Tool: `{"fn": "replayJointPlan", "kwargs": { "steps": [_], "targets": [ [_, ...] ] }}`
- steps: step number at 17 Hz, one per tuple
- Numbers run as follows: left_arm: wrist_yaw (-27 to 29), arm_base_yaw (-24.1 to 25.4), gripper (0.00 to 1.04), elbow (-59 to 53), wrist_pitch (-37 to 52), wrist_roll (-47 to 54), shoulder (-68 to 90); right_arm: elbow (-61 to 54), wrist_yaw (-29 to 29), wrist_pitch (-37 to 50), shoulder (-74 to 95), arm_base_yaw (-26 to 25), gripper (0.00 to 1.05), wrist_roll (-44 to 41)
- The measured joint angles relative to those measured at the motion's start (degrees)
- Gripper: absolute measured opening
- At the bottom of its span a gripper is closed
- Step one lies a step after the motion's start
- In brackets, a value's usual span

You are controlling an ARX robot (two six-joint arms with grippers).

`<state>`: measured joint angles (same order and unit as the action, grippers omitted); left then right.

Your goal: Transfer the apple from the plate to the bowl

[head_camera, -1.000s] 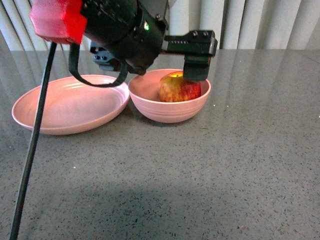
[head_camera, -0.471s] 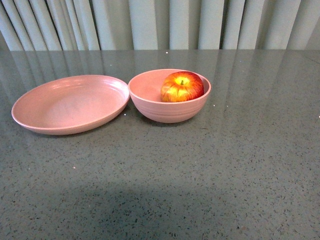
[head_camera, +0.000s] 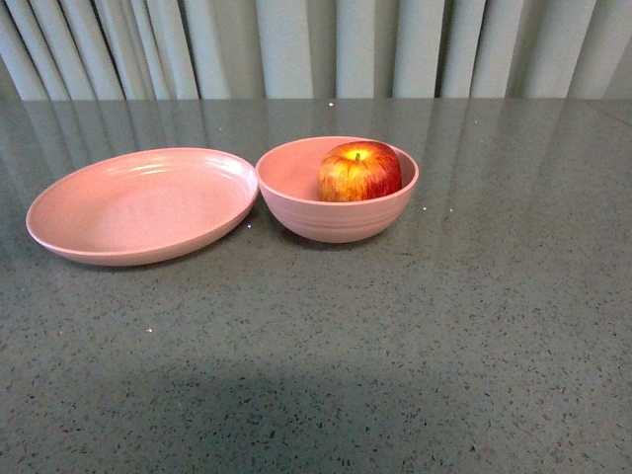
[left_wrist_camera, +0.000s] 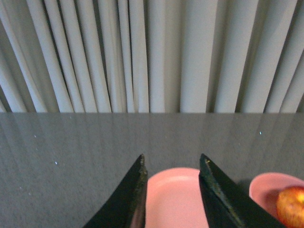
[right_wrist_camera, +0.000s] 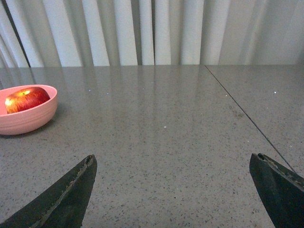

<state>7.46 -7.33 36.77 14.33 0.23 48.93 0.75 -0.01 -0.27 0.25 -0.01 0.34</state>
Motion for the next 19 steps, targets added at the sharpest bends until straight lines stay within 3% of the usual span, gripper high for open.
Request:
{"fn": "replayJointPlan", "kwargs": {
  "steps": [1,6,11,13,14,19],
  "targets": [
    [-1.2,0.8,0.19,-6.0,1.9,0.0,-2.1,0.0,0.0,0.0,0.0,0.0,0.98,0.0],
    [-1.8,1.9,0.02,-11.7,4.1,0.0,-5.0,0.0,0.0,0.0,0.0,0.0,0.98,0.0],
    [-2.4,2.9,0.01,-15.6,6.0,-0.2,-7.9,0.0,0.0,0.0,0.0,0.0,0.98,0.0],
    [-7.2,7.0,0.01,-19.8,6.9,-0.2,-11.0,0.0,0.0,0.0,0.0,0.0,0.98,0.0],
    [-7.0,7.5,0.01,-21.8,7.1,-0.2,-12.1,0.0,0.0,0.0,0.0,0.0,0.98,0.0],
    [-7.4,7.3,0.01,-28.8,6.9,-0.2,-19.6,0.0,0.0,0.0,0.0,0.0,0.98,0.0]
  ]
}}
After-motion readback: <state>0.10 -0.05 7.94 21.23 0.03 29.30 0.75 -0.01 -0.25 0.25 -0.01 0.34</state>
